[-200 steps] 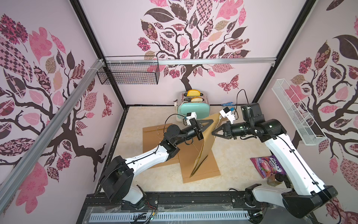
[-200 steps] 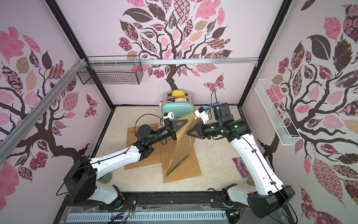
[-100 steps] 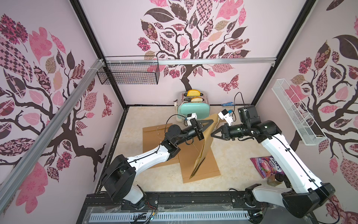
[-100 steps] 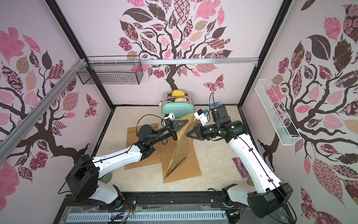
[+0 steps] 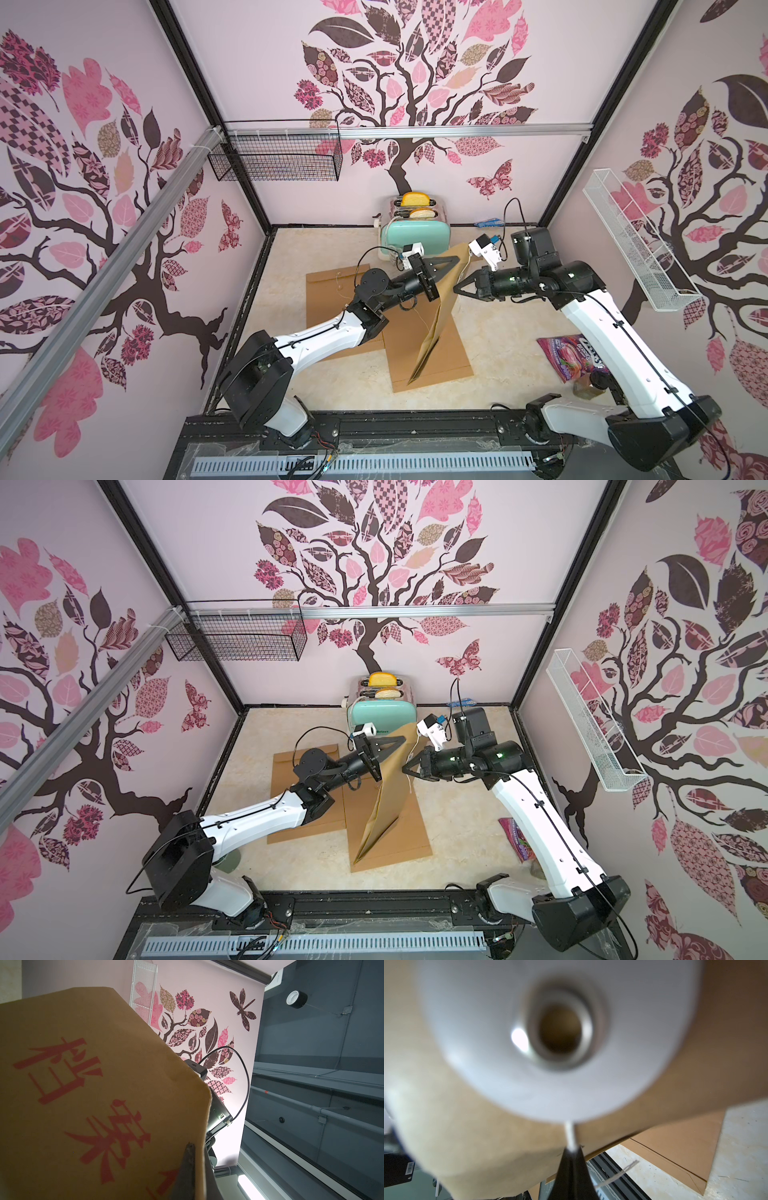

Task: Close the mouth of the file bag
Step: Close the file bag.

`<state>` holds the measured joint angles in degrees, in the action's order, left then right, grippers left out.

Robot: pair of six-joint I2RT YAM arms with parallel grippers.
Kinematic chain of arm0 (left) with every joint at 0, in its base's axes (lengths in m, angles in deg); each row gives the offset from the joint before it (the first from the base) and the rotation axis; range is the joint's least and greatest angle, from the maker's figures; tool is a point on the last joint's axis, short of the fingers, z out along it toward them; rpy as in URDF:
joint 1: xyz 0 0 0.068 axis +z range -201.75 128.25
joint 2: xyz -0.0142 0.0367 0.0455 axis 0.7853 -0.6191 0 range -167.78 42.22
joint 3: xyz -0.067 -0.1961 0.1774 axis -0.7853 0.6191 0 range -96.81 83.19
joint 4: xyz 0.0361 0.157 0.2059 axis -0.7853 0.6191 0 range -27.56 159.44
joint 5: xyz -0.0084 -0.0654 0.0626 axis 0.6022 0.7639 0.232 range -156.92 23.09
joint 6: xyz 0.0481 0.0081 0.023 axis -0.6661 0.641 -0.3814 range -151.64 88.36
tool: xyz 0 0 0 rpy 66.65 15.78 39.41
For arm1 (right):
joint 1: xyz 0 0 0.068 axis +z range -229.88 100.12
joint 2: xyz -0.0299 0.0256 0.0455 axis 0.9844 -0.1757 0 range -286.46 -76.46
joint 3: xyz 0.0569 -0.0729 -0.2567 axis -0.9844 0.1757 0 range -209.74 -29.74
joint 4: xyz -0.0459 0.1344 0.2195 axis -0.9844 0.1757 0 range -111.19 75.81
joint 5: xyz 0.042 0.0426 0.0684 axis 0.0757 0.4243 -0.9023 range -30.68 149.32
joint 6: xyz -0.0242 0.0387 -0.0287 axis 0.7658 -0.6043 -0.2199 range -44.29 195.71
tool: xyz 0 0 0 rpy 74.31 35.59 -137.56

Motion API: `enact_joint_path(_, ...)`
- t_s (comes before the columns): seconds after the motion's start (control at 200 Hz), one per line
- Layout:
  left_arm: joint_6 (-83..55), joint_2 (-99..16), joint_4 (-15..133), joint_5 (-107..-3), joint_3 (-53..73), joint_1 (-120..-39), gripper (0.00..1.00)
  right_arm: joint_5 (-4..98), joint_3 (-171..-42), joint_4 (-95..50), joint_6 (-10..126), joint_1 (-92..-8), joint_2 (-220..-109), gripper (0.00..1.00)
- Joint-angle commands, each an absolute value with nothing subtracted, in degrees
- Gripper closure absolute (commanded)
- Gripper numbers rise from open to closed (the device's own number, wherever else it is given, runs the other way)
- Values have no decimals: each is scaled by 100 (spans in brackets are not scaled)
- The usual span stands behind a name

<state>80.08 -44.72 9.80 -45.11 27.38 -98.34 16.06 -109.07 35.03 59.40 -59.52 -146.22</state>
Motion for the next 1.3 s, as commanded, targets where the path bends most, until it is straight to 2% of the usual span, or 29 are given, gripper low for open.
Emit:
enact_joint_path(0.0, 8042, -4392, 396, -4363, 2667, -9962, 100, 1768, -10835, 3585, 6016, -5883, -14548, 98)
enact_joint_path(0.065, 8026, -4374, 403, -4370, 2702, -9956, 100, 1793, -10842, 3561, 6016, -5911, -14496, 97)
enact_joint_path(0.125, 8011, -4376, 411, -4371, 2703, -9956, 100, 1810, -10842, 3512, 5976, -5934, -14460, 90)
enact_joint_path(0.235, 8033, -4378, 399, -4394, 2711, -9956, 100, 1712, -10857, 3431, 5922, -5949, -14466, 90)
enact_joint_path(0.365, 8025, -4365, 382, -4376, 2699, -9958, 100, 1624, -10822, 3348, 5857, -5949, -14476, 85)
enact_joint_path(0.765, 8056, -4319, 338, -4415, 2771, -9959, 100, 1625, -10614, 3041, 5783, -5986, -14355, 85)
enact_joint_path(0.955, 8086, -4320, 256, -4505, 2757, -9956, 100, 1826, -10240, 2612, 5705, -5980, -13924, 84)
enact_joint_path(1.295, 8075, -4209, 254, -4608, 2829, -9958, 100, 1411, -9886, 2026, 5502, -5975, -13860, 82)
